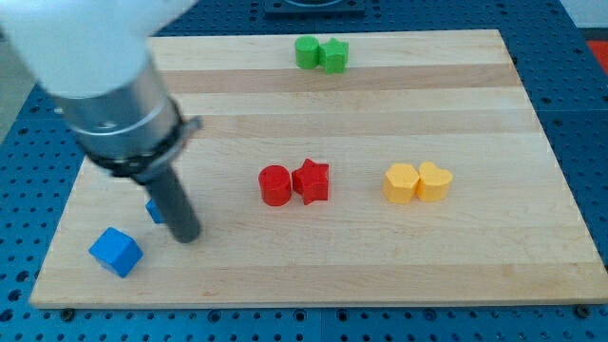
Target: Push the blue triangle to the top of the blue cube
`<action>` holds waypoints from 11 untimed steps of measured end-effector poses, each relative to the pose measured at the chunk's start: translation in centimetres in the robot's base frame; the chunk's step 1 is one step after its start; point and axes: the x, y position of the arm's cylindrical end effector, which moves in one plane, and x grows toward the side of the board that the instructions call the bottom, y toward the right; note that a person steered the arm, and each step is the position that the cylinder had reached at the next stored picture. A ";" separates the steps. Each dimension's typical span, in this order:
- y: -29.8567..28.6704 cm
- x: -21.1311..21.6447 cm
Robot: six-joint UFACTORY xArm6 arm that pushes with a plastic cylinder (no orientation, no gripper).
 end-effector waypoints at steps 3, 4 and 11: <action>-0.5 -5.3; -1.4 -4.8; -2.9 0.4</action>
